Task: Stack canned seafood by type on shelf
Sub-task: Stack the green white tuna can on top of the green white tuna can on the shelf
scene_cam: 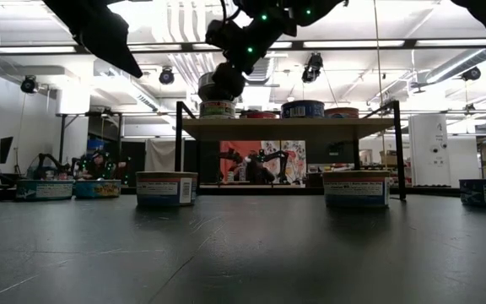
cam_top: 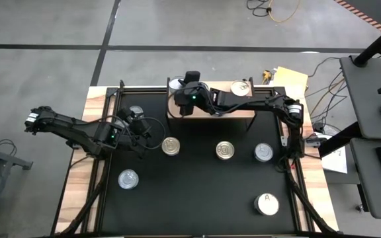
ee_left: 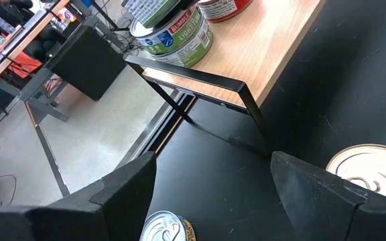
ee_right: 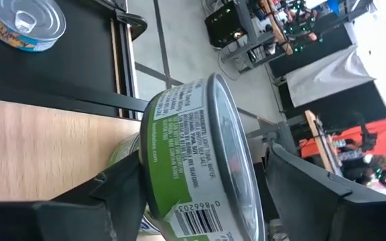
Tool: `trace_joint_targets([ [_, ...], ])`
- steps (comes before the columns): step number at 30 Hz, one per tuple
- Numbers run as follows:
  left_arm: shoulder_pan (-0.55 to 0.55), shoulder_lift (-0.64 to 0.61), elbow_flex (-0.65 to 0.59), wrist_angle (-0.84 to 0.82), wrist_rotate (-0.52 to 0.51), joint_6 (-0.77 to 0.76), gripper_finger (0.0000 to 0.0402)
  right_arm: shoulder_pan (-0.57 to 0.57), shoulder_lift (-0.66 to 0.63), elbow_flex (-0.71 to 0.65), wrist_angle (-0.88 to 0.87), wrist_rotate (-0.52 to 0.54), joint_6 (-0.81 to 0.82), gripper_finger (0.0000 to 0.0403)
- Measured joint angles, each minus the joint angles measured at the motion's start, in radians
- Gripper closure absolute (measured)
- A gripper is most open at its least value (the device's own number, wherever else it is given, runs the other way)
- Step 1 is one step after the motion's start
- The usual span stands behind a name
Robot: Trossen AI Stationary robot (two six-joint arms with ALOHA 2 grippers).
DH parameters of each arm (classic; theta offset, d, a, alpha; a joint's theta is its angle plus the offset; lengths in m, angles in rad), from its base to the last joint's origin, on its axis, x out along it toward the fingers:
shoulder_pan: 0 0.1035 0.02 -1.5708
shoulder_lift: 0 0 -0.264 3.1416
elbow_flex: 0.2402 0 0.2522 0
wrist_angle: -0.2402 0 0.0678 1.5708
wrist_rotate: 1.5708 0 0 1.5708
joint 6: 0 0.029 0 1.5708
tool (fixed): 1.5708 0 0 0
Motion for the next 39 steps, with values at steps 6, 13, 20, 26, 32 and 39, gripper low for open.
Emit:
trace_joint_targets([
  [6, 0.0, 0.0, 0.0, 0.01, 0.0, 0.0, 0.0122, -0.02, 0.0, 0.0, 0.001, 0.0, 0.07, 0.0107],
  [13, 0.0, 0.001, 0.0, 0.017, 0.0, 0.0, 0.0122, -0.046, 0.0, 0.0, 0.001, -0.125, 0.168, 0.0081],
  [20, 0.0, 0.001, 0.0, 0.022, 0.0, 0.0, 0.0122, -0.057, 0.0, 0.001, 0.016, -0.186, 0.24, 0.0068],
  [26, 0.0, 0.001, 0.0, 0.024, 0.0, 0.0, 0.0122, -0.075, 0.0, 0.002, 0.029, -0.186, 0.259, 0.0065],
  [32, 0.0, 0.001, 0.0, 0.026, 0.0, 0.0, 0.0122, -0.106, 0.0, 0.005, 0.04, -0.215, 0.271, 0.0064],
  [39, 0.0, 0.001, 0.0, 0.029, 0.001, 0.0, 0.0122, -0.111, -0.022, 0.005, 0.033, -0.24, 0.336, 0.0064],
])
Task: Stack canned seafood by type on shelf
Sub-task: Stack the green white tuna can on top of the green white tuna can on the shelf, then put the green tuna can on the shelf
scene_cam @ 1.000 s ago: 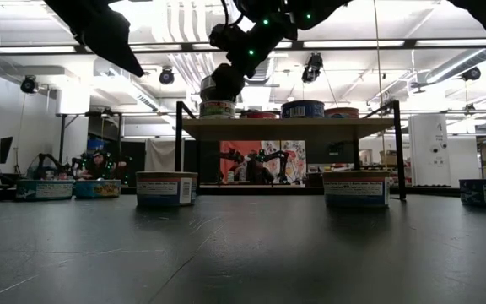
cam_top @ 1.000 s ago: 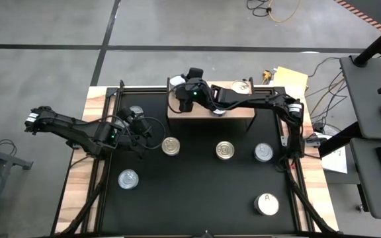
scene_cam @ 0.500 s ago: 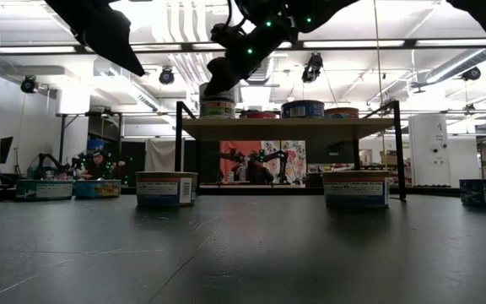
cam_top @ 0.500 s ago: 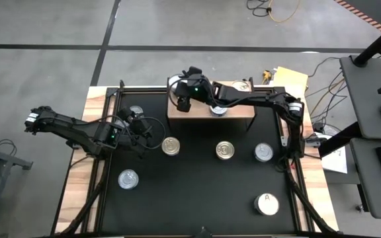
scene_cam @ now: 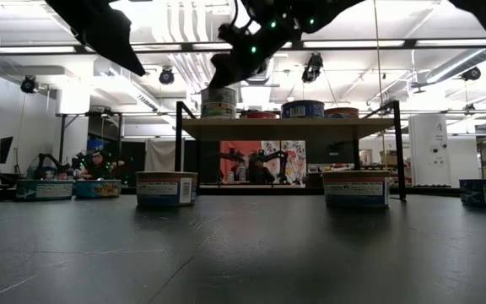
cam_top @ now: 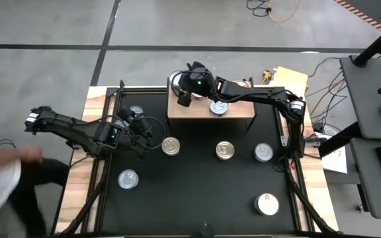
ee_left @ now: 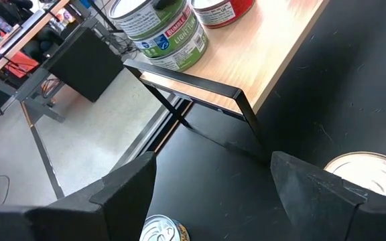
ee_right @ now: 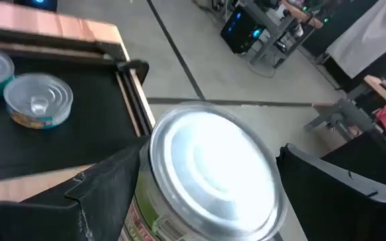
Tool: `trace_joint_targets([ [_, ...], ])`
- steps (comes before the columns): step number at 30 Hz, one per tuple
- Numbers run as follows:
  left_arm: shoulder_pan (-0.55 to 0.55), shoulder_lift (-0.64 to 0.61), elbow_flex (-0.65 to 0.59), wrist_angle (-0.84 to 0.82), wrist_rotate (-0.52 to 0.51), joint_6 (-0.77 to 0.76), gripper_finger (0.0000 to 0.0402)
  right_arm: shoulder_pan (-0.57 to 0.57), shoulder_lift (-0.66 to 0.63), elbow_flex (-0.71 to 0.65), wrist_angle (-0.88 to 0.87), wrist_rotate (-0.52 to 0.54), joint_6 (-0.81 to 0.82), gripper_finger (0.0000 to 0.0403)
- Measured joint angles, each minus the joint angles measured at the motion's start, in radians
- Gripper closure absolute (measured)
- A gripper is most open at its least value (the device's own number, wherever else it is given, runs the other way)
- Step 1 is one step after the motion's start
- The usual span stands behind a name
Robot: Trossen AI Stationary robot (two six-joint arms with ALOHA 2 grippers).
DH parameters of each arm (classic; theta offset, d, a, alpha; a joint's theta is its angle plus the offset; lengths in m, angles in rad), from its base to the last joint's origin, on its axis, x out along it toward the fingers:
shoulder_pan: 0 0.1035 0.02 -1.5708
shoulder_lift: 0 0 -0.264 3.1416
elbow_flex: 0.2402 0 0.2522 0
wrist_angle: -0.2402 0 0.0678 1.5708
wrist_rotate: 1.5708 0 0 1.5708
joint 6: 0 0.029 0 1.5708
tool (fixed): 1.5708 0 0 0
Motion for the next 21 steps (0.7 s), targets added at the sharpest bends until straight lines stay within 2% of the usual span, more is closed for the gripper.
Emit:
trace_joint_targets([
  [8, 0.0, 0.0, -0.002, 0.046, 0.002, 0.024, 0.0122, 0.005, -0.111, 0.0, -0.057, -0.007, 0.068, 0.0082],
  [12, 0.001, 0.0, -0.003, 0.106, -0.012, 0.026, 0.0122, -0.019, -0.168, 0.001, -0.153, -0.009, 0.143, 0.0114],
  [15, 0.002, 0.001, -0.003, 0.157, -0.033, 0.047, 0.0124, -0.039, -0.195, 0.001, -0.244, -0.006, 0.179, 0.0157],
  [17, 0.013, 0.0, -0.003, 0.203, 0.03, 0.108, 0.0134, -0.055, -0.205, 0.001, -0.296, -0.011, 0.198, 0.0196],
  [21, 0.053, 0.001, -0.003, 0.334, 0.261, 0.278, 0.0182, -0.085, -0.208, 0.001, -0.394, -0.014, 0.225, 0.0287],
])
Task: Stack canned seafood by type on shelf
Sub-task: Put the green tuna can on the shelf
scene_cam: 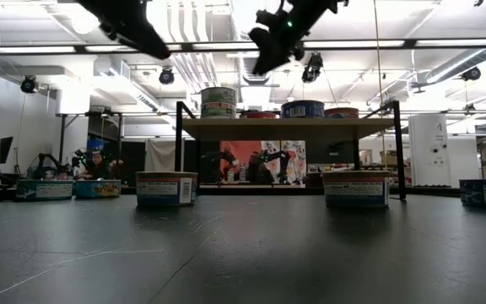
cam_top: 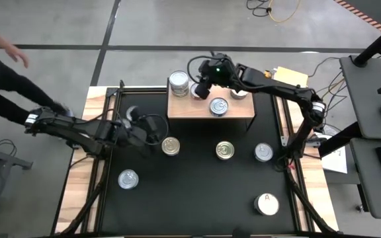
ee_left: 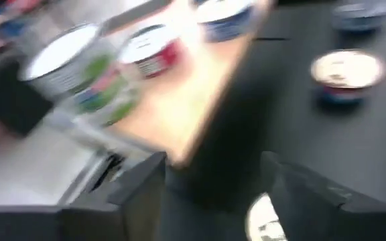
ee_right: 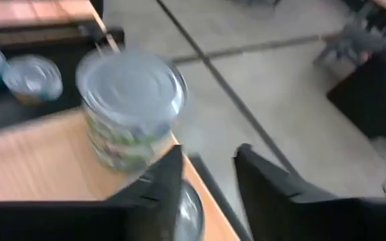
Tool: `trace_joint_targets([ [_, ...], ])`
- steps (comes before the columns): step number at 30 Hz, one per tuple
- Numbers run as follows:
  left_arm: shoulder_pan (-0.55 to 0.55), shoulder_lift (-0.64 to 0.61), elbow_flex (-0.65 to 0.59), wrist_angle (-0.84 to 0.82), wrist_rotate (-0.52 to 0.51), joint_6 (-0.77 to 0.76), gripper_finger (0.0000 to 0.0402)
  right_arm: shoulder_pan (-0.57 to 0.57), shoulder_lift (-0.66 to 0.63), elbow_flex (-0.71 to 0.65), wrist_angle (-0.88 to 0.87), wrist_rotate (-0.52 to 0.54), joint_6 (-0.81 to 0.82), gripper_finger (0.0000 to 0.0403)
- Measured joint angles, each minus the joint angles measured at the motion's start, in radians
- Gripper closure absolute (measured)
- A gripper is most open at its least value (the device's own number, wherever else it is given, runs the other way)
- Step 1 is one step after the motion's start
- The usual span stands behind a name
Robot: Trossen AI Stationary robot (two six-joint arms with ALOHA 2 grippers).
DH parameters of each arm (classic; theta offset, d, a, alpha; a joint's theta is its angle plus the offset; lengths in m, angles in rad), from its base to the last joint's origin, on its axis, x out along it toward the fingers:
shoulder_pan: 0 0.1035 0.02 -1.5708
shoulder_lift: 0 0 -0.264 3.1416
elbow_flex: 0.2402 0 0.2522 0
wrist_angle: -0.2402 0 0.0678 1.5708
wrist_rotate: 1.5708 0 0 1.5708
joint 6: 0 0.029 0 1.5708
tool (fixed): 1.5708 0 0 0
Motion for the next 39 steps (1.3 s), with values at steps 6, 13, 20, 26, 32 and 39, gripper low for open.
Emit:
trace_joint_targets([
  [6, 0.109, 0.01, -0.001, 0.134, 0.063, 0.196, 0.0328, -0.004, -0.004, -0.006, -0.076, -0.001, 0.019, 0.0385],
  [13, 0.375, 0.011, -0.002, 0.242, 0.308, 0.317, 0.0395, 0.039, -0.047, -0.006, -0.129, -0.001, 0.038, 0.0393],
  [20, 0.602, 0.022, -0.002, 0.286, 0.582, 0.306, 0.0401, 0.1, -0.092, -0.006, -0.25, 0.0, 0.105, 0.0394],
  [26, 0.638, 0.042, -0.002, 0.381, 0.588, 0.397, 0.0401, 0.161, -0.1, -0.019, -0.314, 0.001, 0.15, 0.0394],
  [32, 0.638, 0.082, -0.002, 0.424, 0.589, 0.427, 0.0401, 0.21, -0.1, -0.024, -0.404, 0.001, 0.2, 0.0394],
  [39, 0.638, 0.106, -0.002, 0.403, 0.589, 0.418, 0.0401, 0.302, -0.103, -0.053, -0.584, 0.001, 0.314, 0.0394],
])
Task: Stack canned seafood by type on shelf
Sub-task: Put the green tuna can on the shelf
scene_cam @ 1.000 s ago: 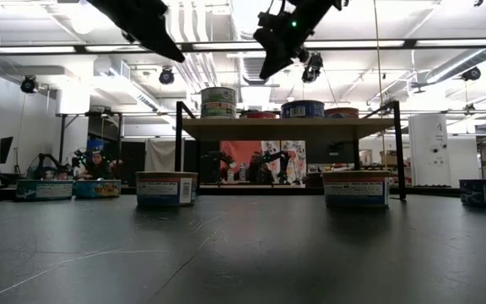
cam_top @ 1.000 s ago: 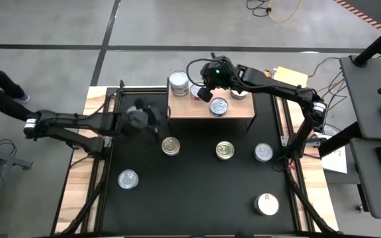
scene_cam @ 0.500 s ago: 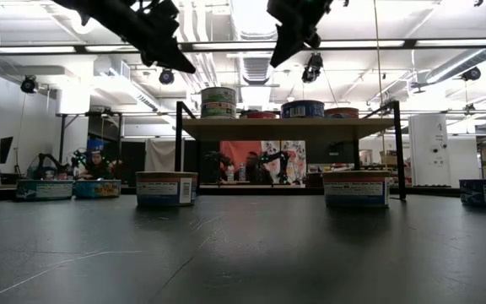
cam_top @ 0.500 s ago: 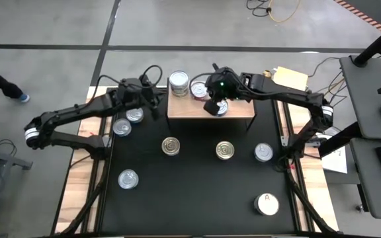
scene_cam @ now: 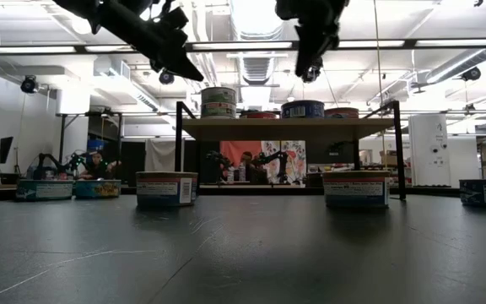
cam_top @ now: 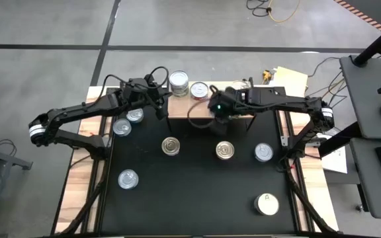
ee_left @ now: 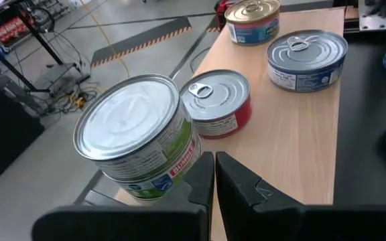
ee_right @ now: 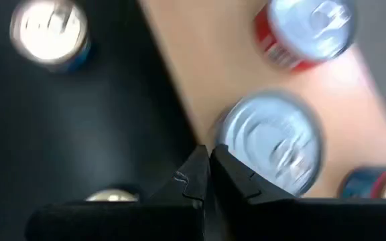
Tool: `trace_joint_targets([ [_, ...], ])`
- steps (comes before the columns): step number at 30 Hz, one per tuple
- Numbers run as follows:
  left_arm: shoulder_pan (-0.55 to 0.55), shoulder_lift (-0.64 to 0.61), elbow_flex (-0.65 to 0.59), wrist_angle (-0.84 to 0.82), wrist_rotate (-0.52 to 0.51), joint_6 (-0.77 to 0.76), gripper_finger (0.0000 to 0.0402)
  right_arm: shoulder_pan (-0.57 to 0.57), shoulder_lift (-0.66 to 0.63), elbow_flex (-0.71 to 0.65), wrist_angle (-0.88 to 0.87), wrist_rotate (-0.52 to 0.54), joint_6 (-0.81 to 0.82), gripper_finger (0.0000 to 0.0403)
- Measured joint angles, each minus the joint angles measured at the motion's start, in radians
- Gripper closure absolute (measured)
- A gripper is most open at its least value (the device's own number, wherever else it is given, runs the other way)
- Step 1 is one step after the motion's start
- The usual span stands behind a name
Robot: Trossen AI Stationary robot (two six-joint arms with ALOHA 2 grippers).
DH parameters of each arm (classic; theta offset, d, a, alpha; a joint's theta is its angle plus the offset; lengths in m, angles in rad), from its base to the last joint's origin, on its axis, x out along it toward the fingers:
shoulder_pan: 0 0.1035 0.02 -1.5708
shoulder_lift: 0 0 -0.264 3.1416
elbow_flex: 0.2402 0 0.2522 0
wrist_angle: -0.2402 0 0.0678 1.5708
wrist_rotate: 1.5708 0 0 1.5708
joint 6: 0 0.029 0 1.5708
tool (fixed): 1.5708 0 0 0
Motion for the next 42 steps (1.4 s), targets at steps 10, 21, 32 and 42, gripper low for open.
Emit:
trace_joint_targets([
  [10, -0.057, -0.056, 0.0, -0.065, -0.001, -0.087, 0.0401, 0.174, -0.07, -0.062, -0.072, -0.001, 0.161, 0.0394],
  [21, -0.319, -0.124, 0.0, -0.159, -0.089, -0.172, 0.0401, 0.323, -0.153, -0.256, -0.026, -0.004, 0.279, 0.0394],
  [32, -0.546, -0.132, 0.0, -0.354, -0.244, -0.365, 0.0401, 0.412, -0.268, -0.481, 0.062, -0.035, 0.473, 0.0394],
  [42, -0.659, -0.116, -0.011, -0.509, -0.234, -0.594, 0.0401, 0.433, -0.292, -0.601, 0.154, -0.034, 0.49, 0.0394],
])
